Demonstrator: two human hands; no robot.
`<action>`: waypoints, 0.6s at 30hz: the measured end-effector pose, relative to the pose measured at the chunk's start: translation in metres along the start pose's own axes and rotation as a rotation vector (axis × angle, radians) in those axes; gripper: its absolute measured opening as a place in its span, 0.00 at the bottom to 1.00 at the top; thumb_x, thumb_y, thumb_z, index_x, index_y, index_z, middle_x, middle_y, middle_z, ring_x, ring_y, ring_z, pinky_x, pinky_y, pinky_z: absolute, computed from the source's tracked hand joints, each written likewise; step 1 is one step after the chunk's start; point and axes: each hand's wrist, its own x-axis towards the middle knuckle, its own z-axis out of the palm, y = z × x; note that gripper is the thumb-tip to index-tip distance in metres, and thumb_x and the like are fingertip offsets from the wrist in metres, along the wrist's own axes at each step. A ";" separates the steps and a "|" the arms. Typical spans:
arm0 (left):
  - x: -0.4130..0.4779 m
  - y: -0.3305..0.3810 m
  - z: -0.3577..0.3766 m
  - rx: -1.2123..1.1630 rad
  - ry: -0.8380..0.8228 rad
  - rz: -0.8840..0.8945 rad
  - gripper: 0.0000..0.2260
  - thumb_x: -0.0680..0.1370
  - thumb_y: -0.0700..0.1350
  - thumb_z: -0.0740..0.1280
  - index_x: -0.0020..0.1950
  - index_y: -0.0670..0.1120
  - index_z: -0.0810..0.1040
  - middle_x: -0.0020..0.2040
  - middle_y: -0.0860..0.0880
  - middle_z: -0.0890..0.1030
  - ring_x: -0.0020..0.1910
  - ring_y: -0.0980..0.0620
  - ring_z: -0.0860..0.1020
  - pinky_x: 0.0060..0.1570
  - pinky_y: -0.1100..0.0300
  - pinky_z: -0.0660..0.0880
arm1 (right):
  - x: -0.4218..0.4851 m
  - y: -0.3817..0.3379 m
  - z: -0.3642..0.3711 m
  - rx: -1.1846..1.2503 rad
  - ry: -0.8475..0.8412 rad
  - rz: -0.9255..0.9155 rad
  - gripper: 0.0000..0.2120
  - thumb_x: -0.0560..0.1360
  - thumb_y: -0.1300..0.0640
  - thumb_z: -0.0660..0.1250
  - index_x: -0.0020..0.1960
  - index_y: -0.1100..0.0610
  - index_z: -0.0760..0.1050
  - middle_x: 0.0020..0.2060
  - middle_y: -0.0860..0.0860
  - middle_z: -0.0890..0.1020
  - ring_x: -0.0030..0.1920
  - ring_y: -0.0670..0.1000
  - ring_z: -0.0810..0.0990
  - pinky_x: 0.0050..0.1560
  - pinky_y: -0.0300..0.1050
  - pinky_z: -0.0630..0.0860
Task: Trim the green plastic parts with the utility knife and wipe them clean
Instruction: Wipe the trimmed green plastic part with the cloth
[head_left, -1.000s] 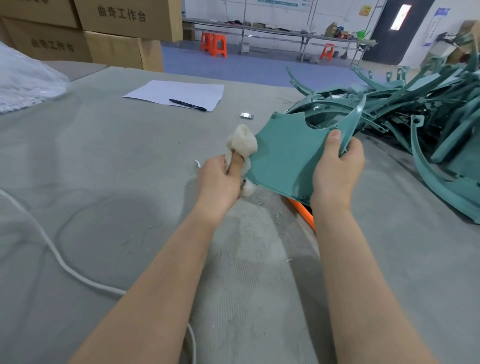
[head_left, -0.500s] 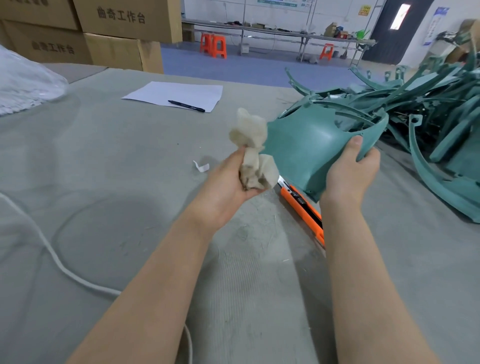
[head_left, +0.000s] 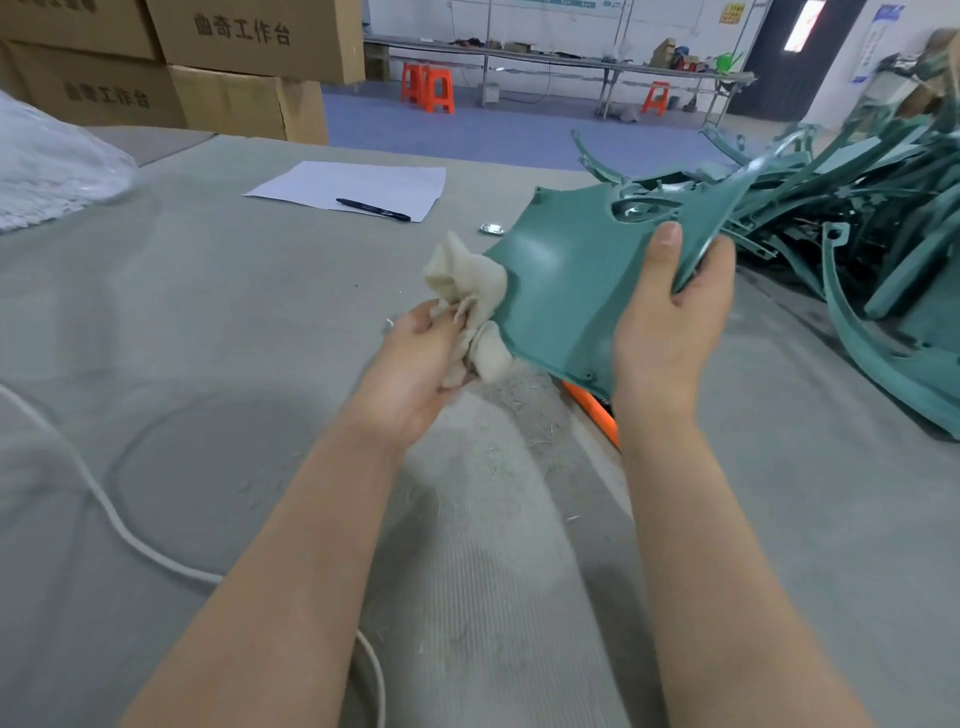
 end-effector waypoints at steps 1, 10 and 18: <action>0.000 0.002 -0.002 0.023 -0.063 -0.017 0.09 0.82 0.38 0.58 0.45 0.46 0.74 0.28 0.55 0.78 0.27 0.59 0.74 0.30 0.64 0.68 | 0.007 0.001 -0.007 -0.003 -0.029 0.037 0.06 0.82 0.57 0.59 0.47 0.56 0.68 0.39 0.46 0.75 0.41 0.44 0.72 0.46 0.40 0.71; 0.001 -0.002 -0.006 0.939 -0.105 0.301 0.07 0.80 0.41 0.60 0.46 0.46 0.77 0.41 0.47 0.81 0.39 0.53 0.77 0.37 0.64 0.72 | 0.022 0.014 -0.025 -0.028 -0.147 0.237 0.09 0.82 0.56 0.59 0.42 0.53 0.71 0.41 0.50 0.78 0.41 0.47 0.76 0.42 0.41 0.73; 0.005 -0.011 0.001 0.408 0.112 0.140 0.08 0.83 0.41 0.56 0.48 0.44 0.73 0.38 0.47 0.75 0.34 0.52 0.73 0.28 0.65 0.69 | -0.001 0.013 0.002 0.037 0.051 0.171 0.08 0.82 0.55 0.57 0.44 0.51 0.69 0.41 0.48 0.77 0.44 0.49 0.75 0.53 0.55 0.75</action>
